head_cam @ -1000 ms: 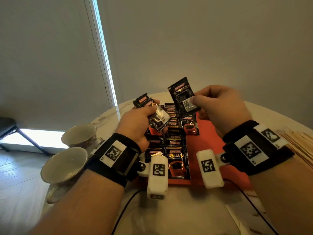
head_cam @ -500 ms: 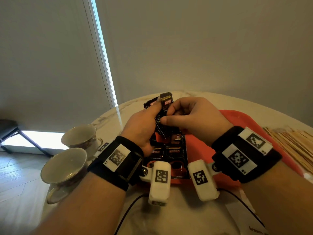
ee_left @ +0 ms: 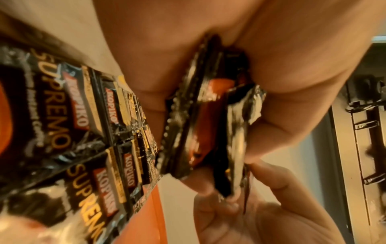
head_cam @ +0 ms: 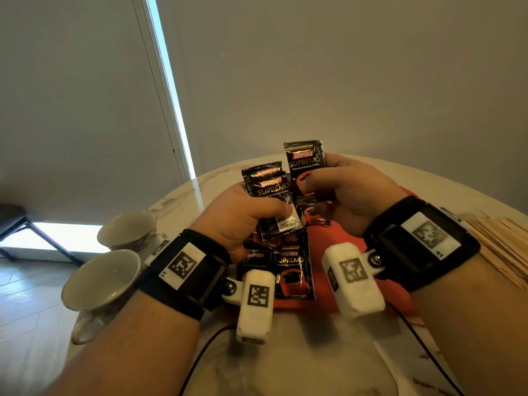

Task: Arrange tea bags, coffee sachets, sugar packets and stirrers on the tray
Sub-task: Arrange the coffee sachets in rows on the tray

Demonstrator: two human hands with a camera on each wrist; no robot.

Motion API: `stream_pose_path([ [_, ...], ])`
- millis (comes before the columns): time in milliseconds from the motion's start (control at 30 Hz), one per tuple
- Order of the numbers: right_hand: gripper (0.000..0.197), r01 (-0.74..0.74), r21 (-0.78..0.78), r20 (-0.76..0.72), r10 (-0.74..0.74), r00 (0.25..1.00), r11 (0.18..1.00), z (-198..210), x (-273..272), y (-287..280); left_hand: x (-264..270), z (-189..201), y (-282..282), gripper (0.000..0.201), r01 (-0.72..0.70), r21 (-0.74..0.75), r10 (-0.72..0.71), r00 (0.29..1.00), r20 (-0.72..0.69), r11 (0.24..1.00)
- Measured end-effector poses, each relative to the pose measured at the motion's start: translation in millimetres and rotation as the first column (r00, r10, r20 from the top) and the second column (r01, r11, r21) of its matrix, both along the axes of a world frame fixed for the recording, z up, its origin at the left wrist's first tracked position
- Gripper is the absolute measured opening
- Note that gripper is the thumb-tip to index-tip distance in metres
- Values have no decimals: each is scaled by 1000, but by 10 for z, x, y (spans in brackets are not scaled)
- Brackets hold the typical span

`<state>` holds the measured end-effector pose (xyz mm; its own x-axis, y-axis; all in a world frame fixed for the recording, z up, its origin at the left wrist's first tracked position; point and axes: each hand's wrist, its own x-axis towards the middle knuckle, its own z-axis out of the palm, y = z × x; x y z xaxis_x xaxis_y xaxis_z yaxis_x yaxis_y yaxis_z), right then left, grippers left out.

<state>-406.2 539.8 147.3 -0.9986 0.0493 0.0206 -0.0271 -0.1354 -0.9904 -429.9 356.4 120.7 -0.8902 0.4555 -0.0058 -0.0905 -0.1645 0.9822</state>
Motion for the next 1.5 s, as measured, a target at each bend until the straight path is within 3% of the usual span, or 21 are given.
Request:
stream_pose_path([
  [100, 53, 15, 31, 25, -16, 1000, 999, -43, -10, -13, 31, 27, 41, 27, -13, -12, 13, 1000, 23, 1000],
  [233, 36, 18, 53, 52, -21, 998, 998, -62, 12, -38, 49, 48, 53, 51, -15, 38, 12, 998, 64, 999],
  [433, 34, 20, 4, 82, -20, 996, 1000, -20, 47, -60, 30, 52, 60, 36, -58, -23, 58, 998, 12, 998],
  [633, 23, 243, 6, 46, -243, 969, 970, 35, 32, -47, 23, 79, 24, 38, -82, -94, 79, 996, -34, 992],
  [700, 29, 295, -12, 74, -293, 953, 955, 44, 18, -41, 25, 79, 27, 38, -87, -94, 83, 996, -37, 992],
  [800, 44, 230, 23, 83, -231, 969, 973, 49, 16, 7, 17, 71, 25, 35, -120, -62, 120, 993, -10, 991],
  [933, 22, 89, 154, 34, -95, 995, 984, 36, 40, 35, -30, 47, 22, 37, -163, 9, 162, 985, 65, 987],
  [1067, 16, 173, 108, 21, -176, 984, 979, 54, 14, 154, -83, 19, 18, 36, -152, 120, 134, 981, 140, 981],
  [1167, 14, 308, 62, 88, -312, 946, 949, -33, -19, 353, -125, 4, -8, 34, -159, 163, 131, 977, 169, 974],
  [1267, 8, 373, 121, 231, -391, 891, 920, -197, -33, 492, -159, -10, -12, 36, -178, 175, 143, 970, 199, 968],
  [1500, 6, 234, 312, 408, -353, 842, 921, -357, -71, 517, -189, -12, -39, 34, -190, 177, 151, 965, 217, 966],
])
